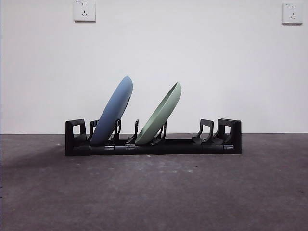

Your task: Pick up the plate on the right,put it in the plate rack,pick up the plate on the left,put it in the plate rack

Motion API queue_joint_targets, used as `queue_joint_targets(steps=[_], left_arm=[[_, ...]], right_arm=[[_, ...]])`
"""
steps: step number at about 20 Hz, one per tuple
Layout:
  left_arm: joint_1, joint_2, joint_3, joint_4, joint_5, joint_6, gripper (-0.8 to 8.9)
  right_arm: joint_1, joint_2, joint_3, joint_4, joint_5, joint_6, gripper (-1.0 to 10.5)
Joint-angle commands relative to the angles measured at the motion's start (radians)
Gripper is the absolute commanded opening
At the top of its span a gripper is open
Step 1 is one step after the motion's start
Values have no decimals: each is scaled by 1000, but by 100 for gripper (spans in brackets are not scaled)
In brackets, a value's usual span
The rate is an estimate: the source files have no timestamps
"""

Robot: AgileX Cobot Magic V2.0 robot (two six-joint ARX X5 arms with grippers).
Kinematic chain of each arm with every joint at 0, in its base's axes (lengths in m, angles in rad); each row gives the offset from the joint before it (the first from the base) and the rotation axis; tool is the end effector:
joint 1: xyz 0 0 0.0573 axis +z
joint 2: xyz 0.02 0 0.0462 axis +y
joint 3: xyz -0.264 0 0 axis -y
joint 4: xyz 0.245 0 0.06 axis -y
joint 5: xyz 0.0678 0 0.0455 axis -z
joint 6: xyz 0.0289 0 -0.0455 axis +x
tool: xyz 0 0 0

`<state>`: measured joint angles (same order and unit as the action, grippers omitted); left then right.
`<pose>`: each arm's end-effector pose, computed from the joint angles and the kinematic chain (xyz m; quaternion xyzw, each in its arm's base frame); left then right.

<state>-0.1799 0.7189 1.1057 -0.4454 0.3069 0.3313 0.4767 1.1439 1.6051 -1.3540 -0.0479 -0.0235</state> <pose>0.1173 -0.0302 0.4198 0.1581 -0.0109 -0.2424 0.9571 0.1451 0.0765 0.4313 -0.1021 0.4191 0.2388 0.8700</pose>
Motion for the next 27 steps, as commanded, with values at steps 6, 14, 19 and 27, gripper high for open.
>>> queue_joint_targets(steps=[6,14,19,27], left_arm=[[161,-355,-523,188,-46,2,-3],[163,-626,-963,311,-114,-167,-3],[163,-716,-1049,284,-181,-206,-3],[163,-714,-1097,280,-224,-343,-3]], right_arm=[[2,-2,-7,-22,4,-5,2],[2,-2,-7,-22,4,-5,2],[2,-2,-7,-22,4,-5,2],[1,-2,-6,-22,5,-5,2]])
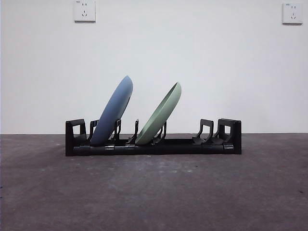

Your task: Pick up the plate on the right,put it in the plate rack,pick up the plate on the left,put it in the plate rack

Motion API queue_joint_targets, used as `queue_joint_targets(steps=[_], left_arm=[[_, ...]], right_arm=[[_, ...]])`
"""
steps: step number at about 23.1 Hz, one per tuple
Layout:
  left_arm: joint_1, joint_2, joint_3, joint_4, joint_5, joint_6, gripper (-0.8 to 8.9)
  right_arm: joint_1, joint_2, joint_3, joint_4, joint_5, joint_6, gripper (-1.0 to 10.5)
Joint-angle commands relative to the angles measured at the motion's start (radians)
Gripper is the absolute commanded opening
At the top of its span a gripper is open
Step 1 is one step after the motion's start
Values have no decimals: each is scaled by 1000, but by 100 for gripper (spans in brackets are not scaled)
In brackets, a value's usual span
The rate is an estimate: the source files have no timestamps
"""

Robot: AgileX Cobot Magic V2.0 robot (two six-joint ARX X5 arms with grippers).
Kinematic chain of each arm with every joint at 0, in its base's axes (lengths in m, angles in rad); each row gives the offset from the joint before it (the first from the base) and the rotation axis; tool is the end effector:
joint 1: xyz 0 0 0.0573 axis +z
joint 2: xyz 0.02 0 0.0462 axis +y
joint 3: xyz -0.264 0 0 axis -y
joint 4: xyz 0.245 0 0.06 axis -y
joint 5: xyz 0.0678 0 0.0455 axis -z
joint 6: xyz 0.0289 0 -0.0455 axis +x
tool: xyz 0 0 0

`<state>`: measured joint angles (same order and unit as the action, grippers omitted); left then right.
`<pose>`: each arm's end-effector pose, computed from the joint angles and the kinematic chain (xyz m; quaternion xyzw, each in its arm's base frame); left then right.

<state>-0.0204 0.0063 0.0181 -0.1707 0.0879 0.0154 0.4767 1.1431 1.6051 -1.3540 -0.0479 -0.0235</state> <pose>0.0956 -0.0045 0.1528 0.0050 0.0789 -0.0546 0.9954 0.1449 0.0764 0.4314 -0.1020 0.4187 0.2389 0.8702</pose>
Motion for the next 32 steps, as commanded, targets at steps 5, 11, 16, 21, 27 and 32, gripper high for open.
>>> queue_joint_targets(steps=[5,11,16,21,27,32], left_arm=[[3,4,-10,6,-3,-27,-3],[3,10,-10,6,-3,-27,-3],[3,11,-10,6,-3,-27,-3],[3,16,-9,6,-3,-27,-3],[3,16,-9,6,-3,-27,-3],[3,16,-9,6,-3,-27,-3]], right_arm=[[1,-1,-6,-22,4,-5,2],[1,-1,-6,-22,4,-5,2],[-65,-81,-7,97,70,-86,2],[-303,-371,-199,580,-124,-37,2],[-481,-726,-702,893,46,-62,2],[-485,-877,-1033,1065,56,-25,2]])
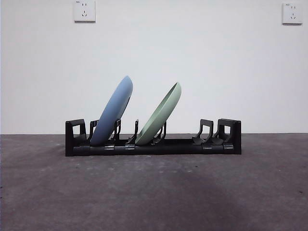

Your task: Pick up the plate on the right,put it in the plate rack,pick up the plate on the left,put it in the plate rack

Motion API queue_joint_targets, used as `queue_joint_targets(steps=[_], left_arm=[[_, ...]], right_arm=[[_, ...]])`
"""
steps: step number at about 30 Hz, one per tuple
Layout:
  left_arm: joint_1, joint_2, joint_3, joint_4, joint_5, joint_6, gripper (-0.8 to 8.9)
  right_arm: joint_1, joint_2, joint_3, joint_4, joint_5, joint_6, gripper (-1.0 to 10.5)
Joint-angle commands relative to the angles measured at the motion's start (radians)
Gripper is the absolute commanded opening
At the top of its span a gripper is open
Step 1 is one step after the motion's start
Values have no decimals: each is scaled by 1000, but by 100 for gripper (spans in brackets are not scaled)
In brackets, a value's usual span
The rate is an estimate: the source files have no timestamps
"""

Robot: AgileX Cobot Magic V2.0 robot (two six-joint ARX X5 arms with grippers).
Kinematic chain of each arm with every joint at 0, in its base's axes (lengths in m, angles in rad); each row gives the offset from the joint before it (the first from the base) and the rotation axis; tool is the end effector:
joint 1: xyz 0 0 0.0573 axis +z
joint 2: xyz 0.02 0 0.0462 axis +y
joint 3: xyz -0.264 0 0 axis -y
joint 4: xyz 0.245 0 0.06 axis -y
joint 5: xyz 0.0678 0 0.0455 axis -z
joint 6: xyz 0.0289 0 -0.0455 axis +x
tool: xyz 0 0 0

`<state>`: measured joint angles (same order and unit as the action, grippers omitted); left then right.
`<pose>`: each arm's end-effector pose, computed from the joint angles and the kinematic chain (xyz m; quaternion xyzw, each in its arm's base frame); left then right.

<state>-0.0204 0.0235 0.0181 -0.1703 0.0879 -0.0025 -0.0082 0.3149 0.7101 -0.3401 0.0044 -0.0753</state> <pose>0.0964 -0.0045 0.1515 -0.0042 0.0878 -0.0538 0.9947 0.0685 -0.0007 0.3403 -0.0377 -0.0273 -0.0073 0.9989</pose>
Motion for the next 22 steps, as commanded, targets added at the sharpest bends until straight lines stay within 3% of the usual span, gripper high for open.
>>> queue_joint_targets(steps=[1,11,22], left_arm=[[3,-1,-9,6,-3,-9,-3],[3,-1,-9,6,-3,-9,-3],[3,1,-9,7,-3,-9,-3]], right_arm=[[0,-77,-200,76,4,44,2],[0,-272,-606,169,4,156,2],[1,-307,-696,158,4,200,2]])
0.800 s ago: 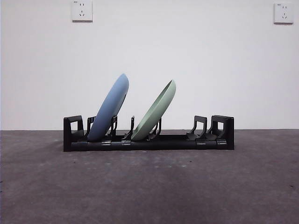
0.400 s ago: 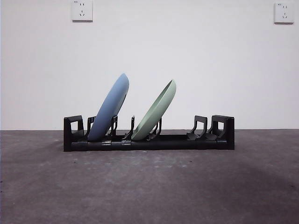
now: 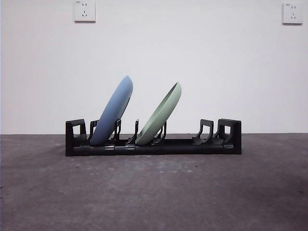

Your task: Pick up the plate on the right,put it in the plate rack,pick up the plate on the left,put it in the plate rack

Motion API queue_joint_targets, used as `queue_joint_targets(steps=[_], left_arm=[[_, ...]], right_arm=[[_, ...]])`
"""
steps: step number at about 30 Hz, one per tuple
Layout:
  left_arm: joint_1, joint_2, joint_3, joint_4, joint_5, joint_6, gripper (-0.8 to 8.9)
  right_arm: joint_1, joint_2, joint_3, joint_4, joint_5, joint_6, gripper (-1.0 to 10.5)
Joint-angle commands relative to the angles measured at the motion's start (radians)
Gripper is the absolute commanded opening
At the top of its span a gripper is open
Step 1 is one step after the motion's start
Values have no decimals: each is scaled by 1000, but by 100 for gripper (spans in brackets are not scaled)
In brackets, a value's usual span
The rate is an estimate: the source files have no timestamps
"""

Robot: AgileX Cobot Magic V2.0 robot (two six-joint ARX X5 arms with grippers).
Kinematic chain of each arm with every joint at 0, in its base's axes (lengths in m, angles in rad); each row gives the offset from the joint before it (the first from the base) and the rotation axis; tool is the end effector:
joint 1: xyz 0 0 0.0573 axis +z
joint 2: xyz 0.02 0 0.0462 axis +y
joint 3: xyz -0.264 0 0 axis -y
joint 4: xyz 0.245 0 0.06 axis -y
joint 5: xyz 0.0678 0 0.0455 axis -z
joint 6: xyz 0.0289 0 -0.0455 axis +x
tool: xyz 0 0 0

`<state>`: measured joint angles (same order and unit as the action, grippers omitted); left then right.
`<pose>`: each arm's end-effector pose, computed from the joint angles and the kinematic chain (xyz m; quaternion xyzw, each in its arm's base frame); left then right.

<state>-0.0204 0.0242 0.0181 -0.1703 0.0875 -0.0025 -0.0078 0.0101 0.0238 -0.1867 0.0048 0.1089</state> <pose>0.0965 -0.0045 0.1514 -0.0042 0.0881 -0.0536 0.9947 0.0954 -0.0009 0.1529 0.0543 0.0859 -0.0110 0.9948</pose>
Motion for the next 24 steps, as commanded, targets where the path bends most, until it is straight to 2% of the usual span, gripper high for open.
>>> queue_joint_targets(steps=[1,24], left_arm=[[3,0,-9,6,-2,-9,-3],[3,8,-9,6,-2,-9,-3]], right_arm=[[0,-2,-10,5,3,24,2],[0,-1,-9,5,4,22,2]])
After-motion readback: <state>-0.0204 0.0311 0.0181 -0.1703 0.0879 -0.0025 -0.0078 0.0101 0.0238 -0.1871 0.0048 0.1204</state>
